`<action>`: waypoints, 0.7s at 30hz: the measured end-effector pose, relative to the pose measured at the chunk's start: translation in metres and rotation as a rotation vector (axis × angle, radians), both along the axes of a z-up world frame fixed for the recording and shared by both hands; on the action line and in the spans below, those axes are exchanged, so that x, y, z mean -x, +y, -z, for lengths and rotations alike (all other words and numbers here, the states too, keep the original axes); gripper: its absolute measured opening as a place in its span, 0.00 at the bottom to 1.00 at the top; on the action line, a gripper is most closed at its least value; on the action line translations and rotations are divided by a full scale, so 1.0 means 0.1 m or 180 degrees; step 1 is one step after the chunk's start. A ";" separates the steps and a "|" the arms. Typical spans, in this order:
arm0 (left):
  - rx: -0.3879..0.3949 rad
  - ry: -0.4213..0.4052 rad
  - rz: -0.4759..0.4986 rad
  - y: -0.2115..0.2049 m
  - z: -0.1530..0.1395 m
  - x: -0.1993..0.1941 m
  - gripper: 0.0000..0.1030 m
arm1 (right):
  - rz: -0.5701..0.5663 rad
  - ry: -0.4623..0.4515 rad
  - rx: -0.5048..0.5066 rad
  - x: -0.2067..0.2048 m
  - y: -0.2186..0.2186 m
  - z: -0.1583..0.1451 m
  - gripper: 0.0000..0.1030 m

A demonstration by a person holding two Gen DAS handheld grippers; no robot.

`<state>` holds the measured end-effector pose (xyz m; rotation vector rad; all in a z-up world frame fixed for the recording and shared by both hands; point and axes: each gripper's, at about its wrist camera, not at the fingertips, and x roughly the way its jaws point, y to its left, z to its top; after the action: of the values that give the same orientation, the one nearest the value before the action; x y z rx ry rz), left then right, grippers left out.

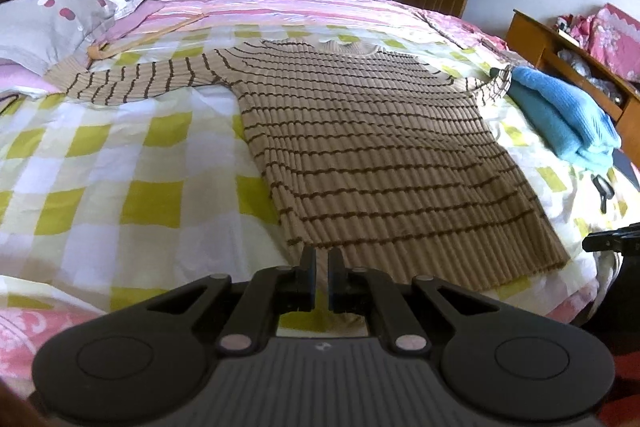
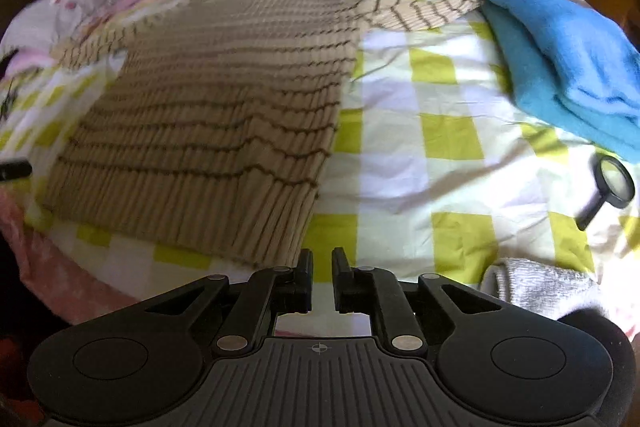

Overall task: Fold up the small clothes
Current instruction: 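Lay the sweater flat, smoothing the body with both grippers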

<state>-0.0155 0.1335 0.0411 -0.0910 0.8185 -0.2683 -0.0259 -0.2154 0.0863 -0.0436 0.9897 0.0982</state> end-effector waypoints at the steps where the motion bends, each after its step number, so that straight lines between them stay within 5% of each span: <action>1: 0.0023 0.0010 -0.0014 -0.02 0.01 -0.03 0.12 | 0.0040 -0.0031 -0.0089 0.00 -0.04 -0.02 0.12; 5: 0.0106 0.0004 -0.0034 -0.10 0.05 -0.14 0.13 | 0.0119 -0.0175 -0.0339 -0.06 -0.04 -0.05 0.15; 10: -0.0083 0.0191 -0.0086 -0.27 0.21 -0.33 0.13 | 0.0016 -0.0174 -0.0504 -0.25 0.11 0.09 0.15; 14: -0.0334 0.0534 -0.0224 -0.28 0.36 -0.40 0.13 | 0.0007 -0.0054 -0.0451 -0.35 0.15 0.25 0.15; 21: -0.0421 0.0617 -0.0284 -0.19 0.35 -0.28 0.13 | 0.0143 0.0108 -0.0397 -0.31 0.01 0.40 0.14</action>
<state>0.0125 0.1141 0.0063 -0.0295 1.0200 -0.1217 0.0053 -0.2141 0.0463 0.0949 1.0161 0.1197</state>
